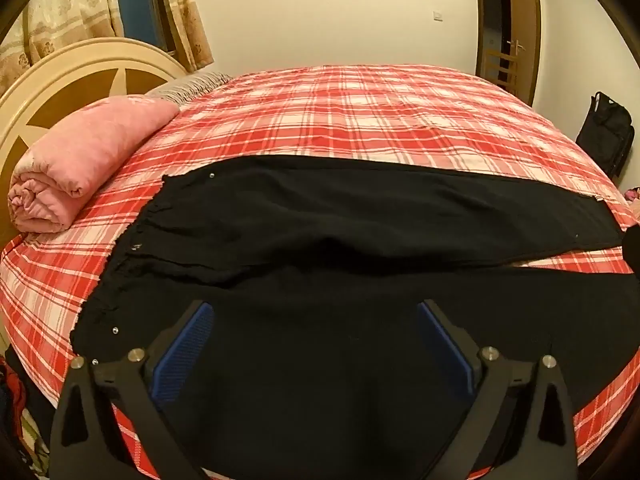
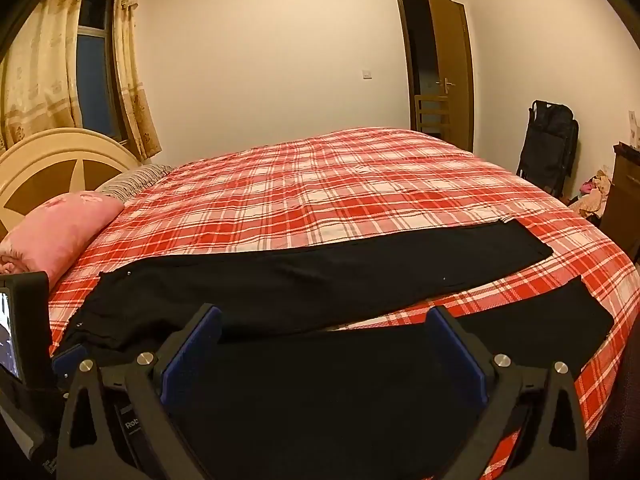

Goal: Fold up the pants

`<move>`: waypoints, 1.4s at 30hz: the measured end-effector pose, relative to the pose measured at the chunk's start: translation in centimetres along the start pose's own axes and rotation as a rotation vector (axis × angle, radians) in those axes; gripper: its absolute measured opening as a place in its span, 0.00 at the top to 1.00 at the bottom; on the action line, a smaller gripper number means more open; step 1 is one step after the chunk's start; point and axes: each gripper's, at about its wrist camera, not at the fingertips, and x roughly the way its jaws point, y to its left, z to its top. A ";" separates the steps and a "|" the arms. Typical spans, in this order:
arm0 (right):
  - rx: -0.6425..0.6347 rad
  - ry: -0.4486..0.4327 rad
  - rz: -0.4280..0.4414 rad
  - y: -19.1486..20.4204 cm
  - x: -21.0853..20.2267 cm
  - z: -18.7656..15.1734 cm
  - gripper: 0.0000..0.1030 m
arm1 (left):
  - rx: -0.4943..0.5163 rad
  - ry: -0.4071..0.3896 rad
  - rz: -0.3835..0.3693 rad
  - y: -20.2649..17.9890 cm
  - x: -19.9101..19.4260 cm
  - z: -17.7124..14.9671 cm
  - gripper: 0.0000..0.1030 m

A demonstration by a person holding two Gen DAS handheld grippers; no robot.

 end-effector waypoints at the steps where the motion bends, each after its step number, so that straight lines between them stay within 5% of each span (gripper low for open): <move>1: -0.003 -0.001 -0.001 0.1 0.0 -0.1 0.01 | 0.003 0.001 0.003 0.0 -0.1 0.0 0.02; 42: 0.004 0.034 -0.001 0.7 0.2 -0.1 0.01 | 0.000 0.011 0.044 0.9 -0.1 -0.3 0.02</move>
